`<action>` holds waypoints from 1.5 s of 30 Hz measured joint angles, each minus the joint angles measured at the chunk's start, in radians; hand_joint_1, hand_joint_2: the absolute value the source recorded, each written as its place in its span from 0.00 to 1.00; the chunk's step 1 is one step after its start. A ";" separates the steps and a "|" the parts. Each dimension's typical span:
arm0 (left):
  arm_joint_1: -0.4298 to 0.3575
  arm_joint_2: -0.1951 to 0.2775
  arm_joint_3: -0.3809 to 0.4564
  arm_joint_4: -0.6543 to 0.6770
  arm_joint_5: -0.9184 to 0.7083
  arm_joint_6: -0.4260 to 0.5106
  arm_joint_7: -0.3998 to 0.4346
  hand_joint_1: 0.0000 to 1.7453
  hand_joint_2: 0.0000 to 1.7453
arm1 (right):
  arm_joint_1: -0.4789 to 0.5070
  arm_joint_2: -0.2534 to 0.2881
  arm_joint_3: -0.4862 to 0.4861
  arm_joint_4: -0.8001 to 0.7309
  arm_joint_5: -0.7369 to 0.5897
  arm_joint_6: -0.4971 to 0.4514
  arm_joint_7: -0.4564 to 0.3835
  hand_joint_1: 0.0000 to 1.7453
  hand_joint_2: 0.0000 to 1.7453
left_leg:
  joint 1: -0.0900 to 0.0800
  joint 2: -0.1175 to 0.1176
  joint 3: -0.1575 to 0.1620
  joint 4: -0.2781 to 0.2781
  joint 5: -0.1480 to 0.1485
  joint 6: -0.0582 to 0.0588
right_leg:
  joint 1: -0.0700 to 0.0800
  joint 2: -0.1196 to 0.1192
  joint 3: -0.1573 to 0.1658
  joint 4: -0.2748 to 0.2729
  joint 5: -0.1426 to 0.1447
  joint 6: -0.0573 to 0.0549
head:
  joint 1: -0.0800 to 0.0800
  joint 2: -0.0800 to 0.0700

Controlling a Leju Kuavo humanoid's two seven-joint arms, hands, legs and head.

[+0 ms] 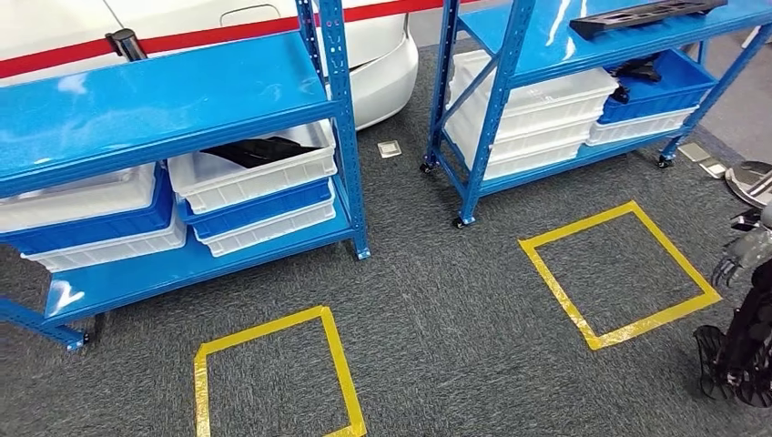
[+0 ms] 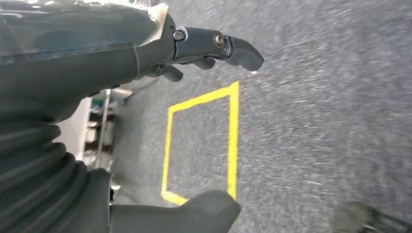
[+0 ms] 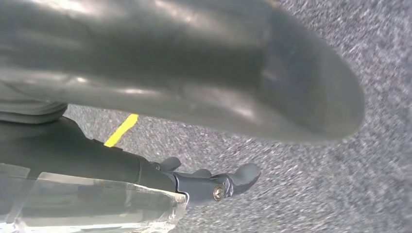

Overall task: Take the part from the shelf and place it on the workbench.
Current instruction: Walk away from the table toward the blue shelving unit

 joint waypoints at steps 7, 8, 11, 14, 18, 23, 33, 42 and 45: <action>-0.003 0.000 0.001 0.000 0.000 0.004 0.006 0.00 1.00 | -0.008 0.000 0.001 0.000 0.005 0.002 0.000 0.00 0.00 | -0.016 0.042 0.118 -0.236 0.087 0.031 | 0.017 -0.056 0.023 -0.003 -0.024 0.032 | 0.004 0.000; -0.003 0.000 0.001 0.000 -0.001 0.005 0.009 0.00 1.00 | -0.009 -0.001 0.001 0.000 0.007 0.003 0.000 0.00 0.00 | -0.015 0.032 0.123 -0.243 0.091 0.037 | 0.017 -0.039 0.023 0.009 -0.033 0.034 | 0.005 0.000; -0.005 -0.001 0.003 0.000 -0.002 0.005 0.016 0.00 1.00 | -0.007 -0.002 0.002 0.001 0.007 0.006 0.001 0.00 0.00 | -0.011 0.000 0.131 -0.256 0.101 0.049 | 0.012 0.041 -0.048 0.158 -0.104 0.024 | 0.011 0.000; -0.006 -0.001 0.004 0.000 -0.004 -0.001 0.016 0.00 1.00 | -0.001 -0.004 0.001 0.001 0.002 0.006 0.002 0.00 0.00 | -0.012 -0.043 0.132 -0.255 0.100 0.052 | 0.013 0.054 -0.121 0.272 -0.128 0.032 | 0.014 0.000; -0.006 0.001 0.005 0.000 -0.015 -0.008 0.012 0.00 1.00 | 0.000 -0.006 0.000 0.001 -0.006 0.006 -0.001 0.00 0.00 | -0.013 -0.095 0.139 -0.251 0.095 0.043 | 0.009 0.091 -0.035 0.044 -0.009 0.054 | 0.016 0.000; -0.003 0.005 0.005 0.000 -0.033 -0.017 0.017 0.00 1.00 | -0.006 -0.003 -0.002 0.001 -0.015 0.006 -0.004 0.00 0.00 | -0.014 -0.099 0.130 -0.239 0.082 0.018 | 0.008 0.084 -0.009 -0.004 0.013 0.014 | 0.014 0.000; -0.003 0.015 0.007 0.001 -0.037 -0.036 -0.017 0.00 1.00 | -0.005 0.002 -0.029 0.001 -0.051 0.003 0.021 0.00 1.00 | -0.003 0.008 0.095 -0.175 0.073 0.003 | 0.011 0.031 0.002 -0.006 0.005 -0.004 | 0.003 0.000; -0.005 0.014 0.043 0.000 -0.022 -0.027 -0.061 0.00 1.00 | -0.005 0.000 -0.027 0.002 0.005 -0.032 0.093 0.00 1.00 | -0.024 0.010 0.132 -0.248 0.089 0.015 | 0.024 0.026 -0.005 -0.005 -0.004 0.010 | 0.005 0.000; -0.005 0.012 0.054 0.000 -0.018 -0.038 -0.057 0.00 1.00 | -0.005 -0.002 -0.026 0.002 0.016 -0.031 0.122 0.00 1.00 | -0.025 0.010 0.132 -0.247 0.088 0.019 | 0.023 0.026 -0.004 -0.008 -0.004 0.012 | 0.005 0.000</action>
